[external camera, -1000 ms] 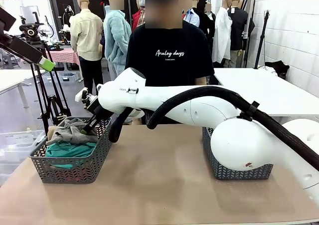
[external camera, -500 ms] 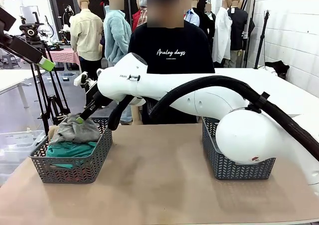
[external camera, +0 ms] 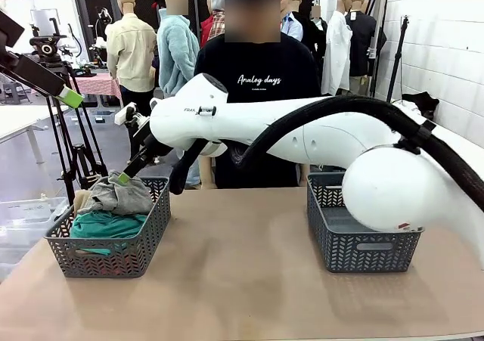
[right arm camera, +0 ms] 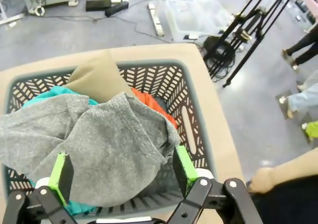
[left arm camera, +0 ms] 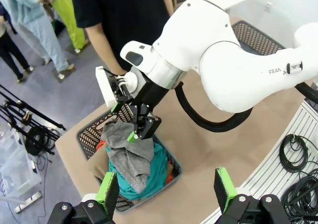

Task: Sort the tops and bottoms.
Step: Sort the clothes according to human instructions.

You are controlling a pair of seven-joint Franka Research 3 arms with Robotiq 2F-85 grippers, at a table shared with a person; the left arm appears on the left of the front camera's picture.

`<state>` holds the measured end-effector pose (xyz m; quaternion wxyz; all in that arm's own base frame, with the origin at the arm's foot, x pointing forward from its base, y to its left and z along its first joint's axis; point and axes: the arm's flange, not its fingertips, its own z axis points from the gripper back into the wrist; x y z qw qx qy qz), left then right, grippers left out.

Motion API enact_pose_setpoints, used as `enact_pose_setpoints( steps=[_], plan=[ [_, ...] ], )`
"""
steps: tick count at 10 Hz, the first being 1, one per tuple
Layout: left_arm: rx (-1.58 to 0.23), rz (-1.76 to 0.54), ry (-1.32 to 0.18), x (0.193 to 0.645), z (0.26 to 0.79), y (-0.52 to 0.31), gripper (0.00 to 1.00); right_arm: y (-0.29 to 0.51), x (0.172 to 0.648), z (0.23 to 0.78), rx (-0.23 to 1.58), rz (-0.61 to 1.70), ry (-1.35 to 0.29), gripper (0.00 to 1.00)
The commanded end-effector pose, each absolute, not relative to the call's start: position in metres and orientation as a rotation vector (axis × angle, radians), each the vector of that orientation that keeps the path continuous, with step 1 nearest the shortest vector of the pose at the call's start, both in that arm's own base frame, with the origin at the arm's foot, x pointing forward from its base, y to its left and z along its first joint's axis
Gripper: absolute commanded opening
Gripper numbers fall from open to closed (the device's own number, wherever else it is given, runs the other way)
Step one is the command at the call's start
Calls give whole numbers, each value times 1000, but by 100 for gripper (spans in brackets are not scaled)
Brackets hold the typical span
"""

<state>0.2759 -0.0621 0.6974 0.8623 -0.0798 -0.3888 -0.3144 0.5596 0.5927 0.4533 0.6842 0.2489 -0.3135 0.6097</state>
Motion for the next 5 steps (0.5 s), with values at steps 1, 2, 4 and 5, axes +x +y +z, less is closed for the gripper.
enact_pose_setpoints(
  steps=[1,2,4,5],
  plan=[
    [-181,-663,-817,276,698,-61,100,574,530,446,574,1359,-679,100],
    [-181,-663,-817,276,698,-61,100,593,560,453,558,1366,-703,100],
    [-181,-663,-817,276,698,-61,100,593,560,453,558,1366,-703,100],
    [-181,-663,-817,276,698,-61,100,593,560,453,558,1366,-703,100]
  ],
)
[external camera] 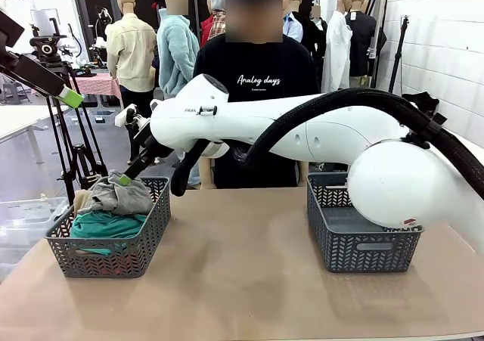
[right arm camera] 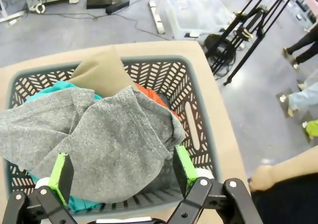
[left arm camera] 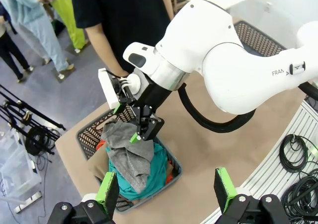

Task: Sort the tops and bottoms.
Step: Sort the clothes according to human instructions.

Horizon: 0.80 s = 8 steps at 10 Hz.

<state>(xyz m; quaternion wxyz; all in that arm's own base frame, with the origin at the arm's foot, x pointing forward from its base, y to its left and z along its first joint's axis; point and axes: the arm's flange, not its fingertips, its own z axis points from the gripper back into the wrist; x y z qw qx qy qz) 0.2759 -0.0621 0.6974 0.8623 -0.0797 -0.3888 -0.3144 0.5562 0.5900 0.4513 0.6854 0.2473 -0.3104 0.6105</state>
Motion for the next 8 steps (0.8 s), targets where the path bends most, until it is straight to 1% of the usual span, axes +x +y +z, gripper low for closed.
enact_pose_setpoints(
  steps=[1,8],
  plan=[
    [-181,-663,-817,276,698,-61,100,593,560,453,558,1366,-703,100],
    [-181,-663,-817,276,698,-61,100,593,560,453,558,1366,-703,100]
  ],
)
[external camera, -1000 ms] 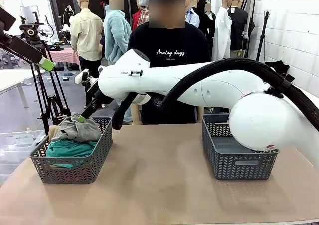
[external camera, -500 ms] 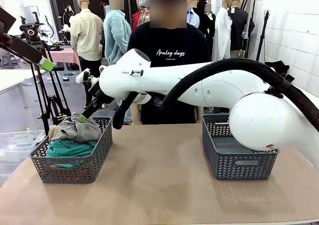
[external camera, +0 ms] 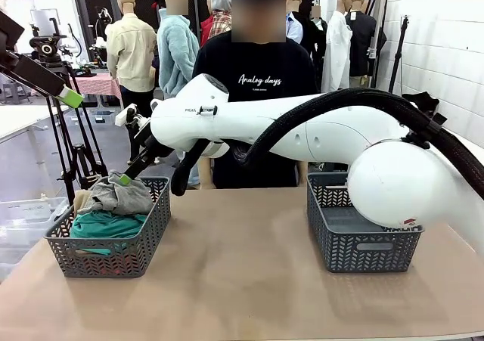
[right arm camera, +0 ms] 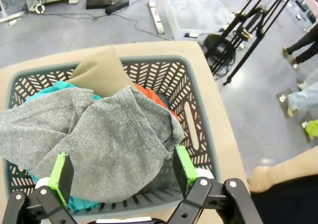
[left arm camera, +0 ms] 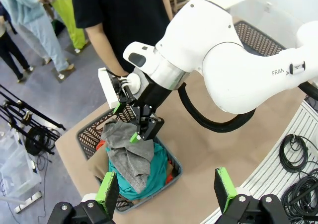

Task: Sort the tops and bottoms.
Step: Sort the clothes according to human instructions.

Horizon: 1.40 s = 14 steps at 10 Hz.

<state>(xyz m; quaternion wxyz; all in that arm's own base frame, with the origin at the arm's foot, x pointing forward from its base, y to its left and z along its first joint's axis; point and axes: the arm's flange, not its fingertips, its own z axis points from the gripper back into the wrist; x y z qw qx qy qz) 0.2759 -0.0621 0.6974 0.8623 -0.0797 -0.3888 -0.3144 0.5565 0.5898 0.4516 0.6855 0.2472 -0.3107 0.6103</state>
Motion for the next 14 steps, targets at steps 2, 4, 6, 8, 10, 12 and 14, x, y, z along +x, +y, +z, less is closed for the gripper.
enact_pose_setpoints(
  steps=[2,4,6,8,10,12,14],
  plan=[
    [-181,-663,-817,276,698,-61,100,593,560,453,558,1366,-703,100],
    [-181,-663,-817,276,698,-61,100,593,560,453,558,1366,-703,100],
    [-181,-663,-817,276,698,-61,100,593,560,453,558,1366,-703,100],
    [-181,-663,-817,276,698,-61,100,593,560,453,558,1366,-703,100],
    [-181,-663,-817,276,698,-61,100,593,560,453,558,1366,-703,100],
    [-181,-663,-817,276,698,-61,100,593,560,453,558,1366,-703,100],
    [-181,-663,-817,276,698,-61,100,593,560,453,558,1366,-703,100]
  ],
)
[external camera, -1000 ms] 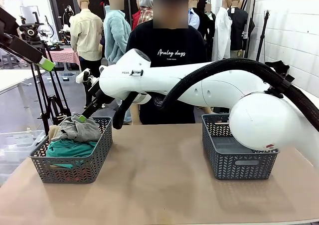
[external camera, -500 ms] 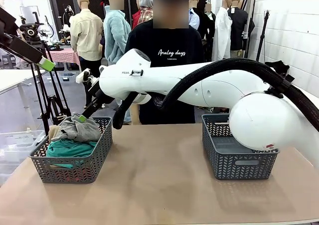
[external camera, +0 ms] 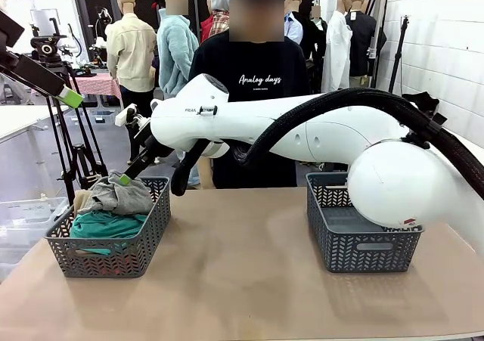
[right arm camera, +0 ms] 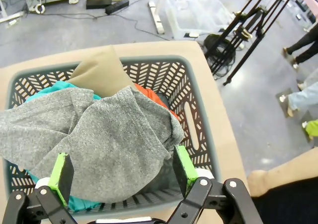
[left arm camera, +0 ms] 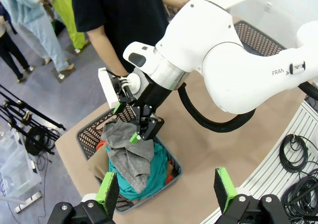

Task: Sort the tops and bottoms.
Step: Sort the clothes according to human instructions.

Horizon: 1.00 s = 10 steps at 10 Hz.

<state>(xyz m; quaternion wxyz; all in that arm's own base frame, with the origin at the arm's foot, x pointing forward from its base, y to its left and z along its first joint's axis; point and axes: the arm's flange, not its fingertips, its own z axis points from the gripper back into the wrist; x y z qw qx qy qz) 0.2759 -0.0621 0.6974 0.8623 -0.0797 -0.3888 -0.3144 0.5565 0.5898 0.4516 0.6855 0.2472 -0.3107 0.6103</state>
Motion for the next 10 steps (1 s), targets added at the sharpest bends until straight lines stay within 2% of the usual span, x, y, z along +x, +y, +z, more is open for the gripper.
enact_pose_setpoints(
  steps=[1,10],
  plan=[
    [-181,-663,-817,276,698,-61,100,593,560,453,558,1366,-703,100],
    [-181,-663,-817,276,698,-61,100,593,560,453,558,1366,-703,100]
  ],
)
